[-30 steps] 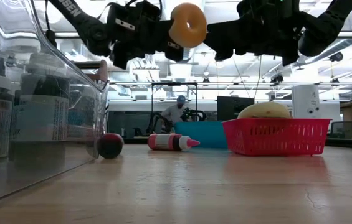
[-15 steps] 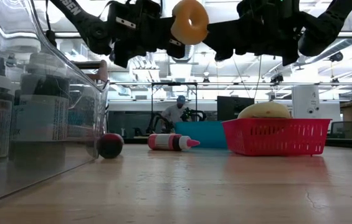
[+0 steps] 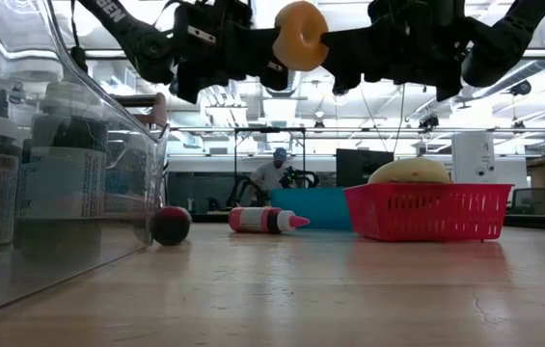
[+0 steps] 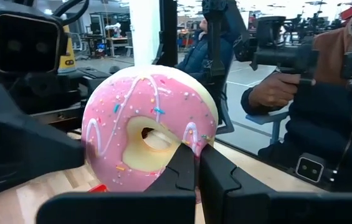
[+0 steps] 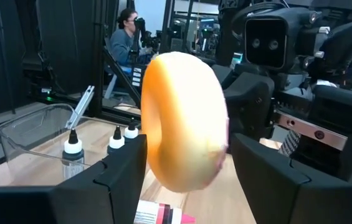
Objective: Pick & Place Food Item
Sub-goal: Put the pink donut into the red basket
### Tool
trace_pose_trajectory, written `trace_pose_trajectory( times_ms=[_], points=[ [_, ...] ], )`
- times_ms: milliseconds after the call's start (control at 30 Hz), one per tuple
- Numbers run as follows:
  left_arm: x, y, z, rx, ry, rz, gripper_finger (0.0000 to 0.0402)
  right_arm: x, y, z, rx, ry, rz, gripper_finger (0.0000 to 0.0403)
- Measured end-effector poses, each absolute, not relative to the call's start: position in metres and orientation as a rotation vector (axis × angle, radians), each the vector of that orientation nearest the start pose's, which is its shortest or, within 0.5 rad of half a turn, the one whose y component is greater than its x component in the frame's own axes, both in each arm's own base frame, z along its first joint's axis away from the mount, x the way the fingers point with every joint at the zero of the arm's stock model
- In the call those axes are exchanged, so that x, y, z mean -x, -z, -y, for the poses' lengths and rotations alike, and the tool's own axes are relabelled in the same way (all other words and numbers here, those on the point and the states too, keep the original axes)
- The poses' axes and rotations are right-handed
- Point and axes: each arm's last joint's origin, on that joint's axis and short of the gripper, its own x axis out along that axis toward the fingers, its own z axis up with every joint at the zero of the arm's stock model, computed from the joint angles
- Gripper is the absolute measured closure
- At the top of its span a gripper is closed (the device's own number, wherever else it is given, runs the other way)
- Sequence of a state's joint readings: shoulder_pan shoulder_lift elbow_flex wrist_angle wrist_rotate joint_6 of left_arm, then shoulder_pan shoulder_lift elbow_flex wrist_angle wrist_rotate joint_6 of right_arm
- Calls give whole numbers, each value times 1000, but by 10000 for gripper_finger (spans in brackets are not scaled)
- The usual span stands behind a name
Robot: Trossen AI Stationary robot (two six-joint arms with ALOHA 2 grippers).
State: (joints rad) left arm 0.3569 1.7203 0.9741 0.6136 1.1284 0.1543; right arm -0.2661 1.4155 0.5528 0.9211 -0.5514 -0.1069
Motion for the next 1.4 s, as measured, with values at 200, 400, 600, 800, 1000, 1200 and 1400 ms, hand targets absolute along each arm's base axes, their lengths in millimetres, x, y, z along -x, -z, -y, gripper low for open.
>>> trace_pose_trajectory(
  times_ms=[200,400,600,800,1000,1200,1400],
  points=[
    [-346,-232,-101,-61,769,-39,401,-272,-225,57,129,-297,76,183],
    [-346,-232,-102,-63,753,-39,401,-274,-227,53,131,-307,81,184],
    [-347,-232,-102,-67,746,-36,401,-276,-229,53,122,-301,84,184],
    [-347,-232,-101,-66,725,-40,401,-293,-221,56,95,-307,49,206],
    [-346,-228,-101,-48,740,-52,401,-309,-212,59,84,-330,22,291],
    [-343,-224,-103,-32,736,-64,401,-305,-213,58,99,-339,-9,383],
    [-342,-225,-104,-19,734,-67,401,-300,-218,57,107,-333,-45,389]
  ],
)
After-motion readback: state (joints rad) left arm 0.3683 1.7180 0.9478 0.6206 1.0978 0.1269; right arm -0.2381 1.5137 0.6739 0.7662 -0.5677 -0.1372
